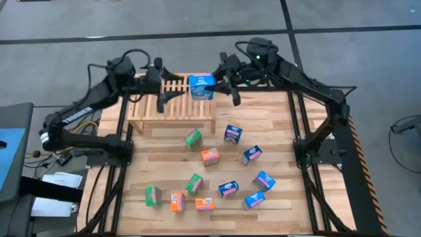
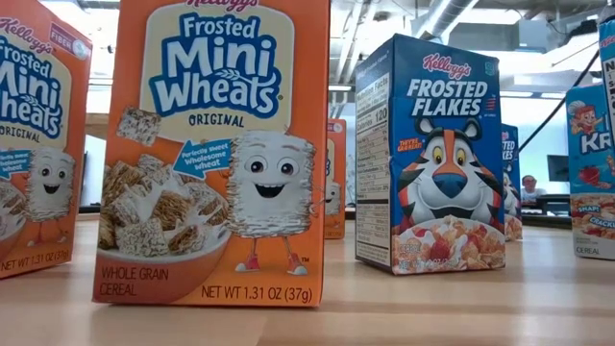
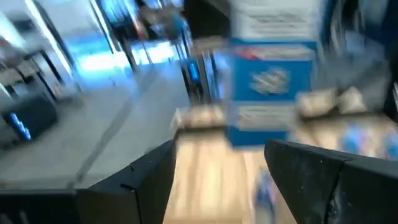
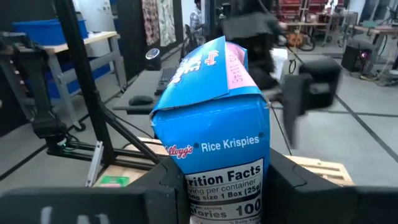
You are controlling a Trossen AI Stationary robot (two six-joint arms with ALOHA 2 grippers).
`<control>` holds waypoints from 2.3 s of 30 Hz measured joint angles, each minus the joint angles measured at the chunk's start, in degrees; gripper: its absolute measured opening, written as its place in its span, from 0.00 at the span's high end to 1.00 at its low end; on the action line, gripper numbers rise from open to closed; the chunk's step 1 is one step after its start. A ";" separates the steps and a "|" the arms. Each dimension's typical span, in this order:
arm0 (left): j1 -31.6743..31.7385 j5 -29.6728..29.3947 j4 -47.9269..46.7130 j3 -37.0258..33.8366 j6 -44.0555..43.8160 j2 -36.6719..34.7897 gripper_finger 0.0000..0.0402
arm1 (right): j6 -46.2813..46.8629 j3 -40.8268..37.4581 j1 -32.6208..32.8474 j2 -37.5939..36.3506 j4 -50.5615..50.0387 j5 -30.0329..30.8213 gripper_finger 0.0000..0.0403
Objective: Stack cereal on shelf
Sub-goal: Put the top light blue cereal box on the shelf
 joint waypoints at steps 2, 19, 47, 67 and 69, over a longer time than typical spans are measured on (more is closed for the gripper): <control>1.03 0.57 10.67 -5.63 -2.84 -0.37 0.41 | 0.00 0.00 -0.12 -0.23 0.04 0.00 0.62; 0.73 7.02 22.25 -10.54 -9.07 0.40 0.38 | -2.05 -0.11 -1.50 1.87 -1.90 -0.27 0.62; -2.12 4.80 25.31 -10.51 -9.27 4.78 0.39 | -0.61 -0.02 -0.80 3.70 4.30 -0.86 0.61; -2.67 4.22 25.48 -10.24 -11.87 4.48 0.43 | -0.59 -0.02 -0.88 3.70 1.67 -0.94 0.61; -2.67 4.83 23.44 -9.28 -12.06 4.48 0.43 | -0.61 -0.02 -0.86 3.70 1.62 -0.94 0.61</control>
